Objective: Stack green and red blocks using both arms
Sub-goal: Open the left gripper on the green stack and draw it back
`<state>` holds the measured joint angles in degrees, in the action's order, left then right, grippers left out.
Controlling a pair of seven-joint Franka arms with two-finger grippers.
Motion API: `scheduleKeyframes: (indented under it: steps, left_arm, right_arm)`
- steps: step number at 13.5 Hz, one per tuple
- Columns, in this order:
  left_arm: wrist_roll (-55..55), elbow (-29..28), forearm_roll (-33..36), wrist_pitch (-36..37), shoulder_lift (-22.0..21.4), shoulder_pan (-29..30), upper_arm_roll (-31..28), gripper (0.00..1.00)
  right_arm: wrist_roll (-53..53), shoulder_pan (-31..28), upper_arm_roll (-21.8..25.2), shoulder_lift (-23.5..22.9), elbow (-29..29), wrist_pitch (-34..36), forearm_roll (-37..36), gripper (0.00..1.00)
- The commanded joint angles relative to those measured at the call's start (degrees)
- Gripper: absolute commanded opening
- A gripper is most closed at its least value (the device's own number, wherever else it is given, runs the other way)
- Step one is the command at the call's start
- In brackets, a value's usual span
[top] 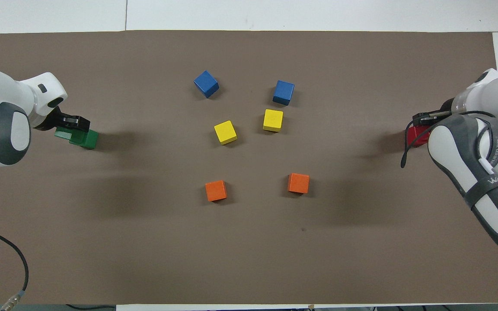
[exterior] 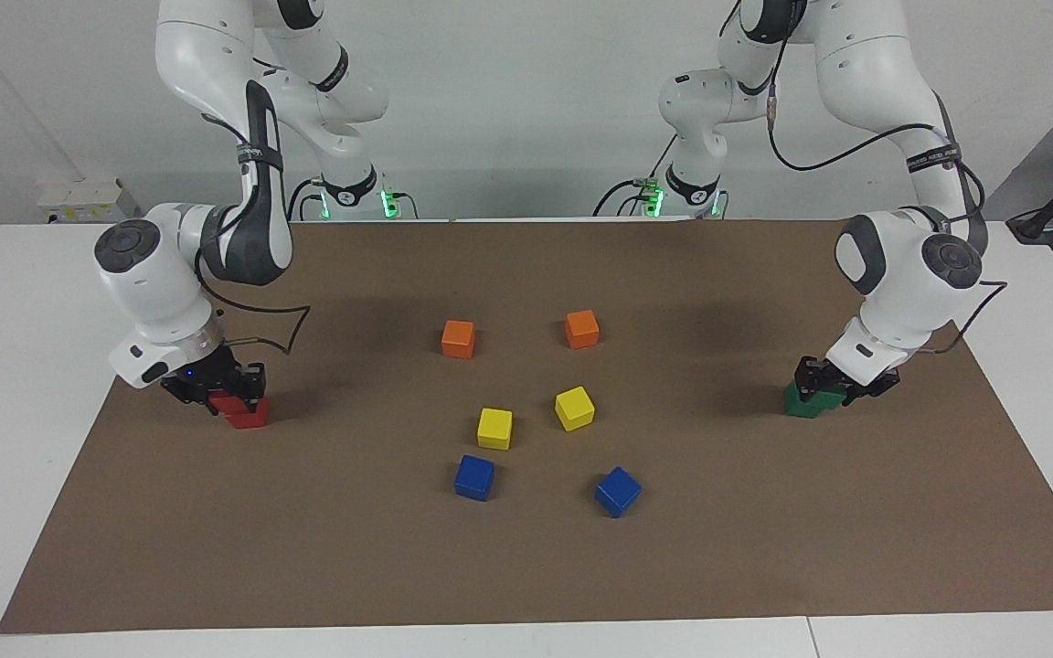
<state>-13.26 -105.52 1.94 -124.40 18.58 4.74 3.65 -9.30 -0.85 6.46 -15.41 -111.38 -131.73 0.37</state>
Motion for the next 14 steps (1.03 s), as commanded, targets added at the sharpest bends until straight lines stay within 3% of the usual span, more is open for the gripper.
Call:
scheduleKeyframes:
  steps: [1,3,7,9,10,11,14]
  left_arm:
    - [-0.27,-1.97,-0.62,-0.15,-2.58,-0.26,-0.13,1.0]
    - [-0.45,-1.18,-0.62,2.04,-4.59,0.62,-0.31,1.0]
    - [-0.27,7.77,-0.54,17.06,-10.13,2.47,-0.66,1.0]
    - [1.91,9.46,-0.54,22.08,-13.73,1.85,-0.22,1.0]
    - [3.58,9.37,-0.54,23.84,-15.75,1.68,0.04,1.0]
    - [6.29,8.94,-0.54,26.03,-16.9,-0.85,-0.39,1.0]
    - [14.14,7.44,-0.62,28.16,-18.93,-3.59,-0.75,1.0]
  right_arm:
    - [2.79,-1.34,-1.09,0.03,-1.04,-1.59,0.43,0.0]
    - [2.8,-1.95,-1.09,-0.41,-1.3,-2.38,0.43,0.0]
    - [3.15,-1.87,-1.09,-0.76,-1.74,-3.97,0.43,0.0]
    - [3.5,-1.96,-1.09,-0.76,-1.65,-3.97,1.47,0.0]
    - [3.41,-2.05,-1.09,-0.76,-1.65,-3.88,2.35,0.37]
    - [3.5,-2.05,-1.09,-0.76,-1.48,-3.8,2.53,0.99]
    - [3.5,-1.7,-1.01,0.11,0.53,0.92,2.45,1.0]
